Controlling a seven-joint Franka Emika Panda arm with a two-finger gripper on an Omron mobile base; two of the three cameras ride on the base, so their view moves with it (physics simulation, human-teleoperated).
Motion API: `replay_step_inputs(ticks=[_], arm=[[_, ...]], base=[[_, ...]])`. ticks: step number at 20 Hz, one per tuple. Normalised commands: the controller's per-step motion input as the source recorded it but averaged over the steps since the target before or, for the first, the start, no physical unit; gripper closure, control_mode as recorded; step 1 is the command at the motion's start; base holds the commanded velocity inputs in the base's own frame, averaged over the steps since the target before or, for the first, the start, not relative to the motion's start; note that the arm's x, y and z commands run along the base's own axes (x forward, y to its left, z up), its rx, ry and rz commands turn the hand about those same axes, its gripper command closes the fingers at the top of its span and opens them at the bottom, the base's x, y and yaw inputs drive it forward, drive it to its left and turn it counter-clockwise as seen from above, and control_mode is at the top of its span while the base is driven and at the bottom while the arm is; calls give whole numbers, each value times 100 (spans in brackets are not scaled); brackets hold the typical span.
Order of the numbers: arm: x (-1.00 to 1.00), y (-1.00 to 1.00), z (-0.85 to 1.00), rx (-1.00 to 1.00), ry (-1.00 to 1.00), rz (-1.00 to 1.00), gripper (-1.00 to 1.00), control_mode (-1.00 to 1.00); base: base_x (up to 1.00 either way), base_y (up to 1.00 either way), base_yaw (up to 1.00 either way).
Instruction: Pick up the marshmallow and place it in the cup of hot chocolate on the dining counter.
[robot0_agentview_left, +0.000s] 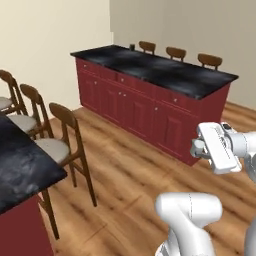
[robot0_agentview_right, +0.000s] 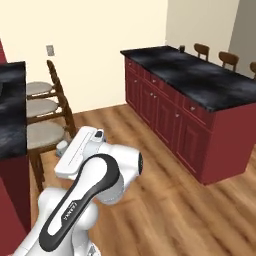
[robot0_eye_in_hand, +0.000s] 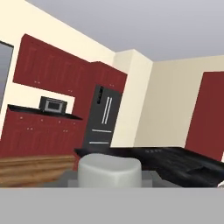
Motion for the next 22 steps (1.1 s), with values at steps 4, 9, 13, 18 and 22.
replay_step_inputs(ticks=[4, 9, 13, 18, 22], arm=[[0, 0, 0, 0, 0, 0, 100, 100], [0, 0, 0, 0, 0, 0, 100, 100], [0, 0, 0, 0, 0, 0, 100, 100], [0, 0, 0, 0, 0, 0, 100, 100], [0, 0, 0, 0, 0, 0, 100, 100]], base=[[100, -100, 10], [100, -100, 11], [100, -100, 11], [100, -100, 11], [100, -100, 11]])
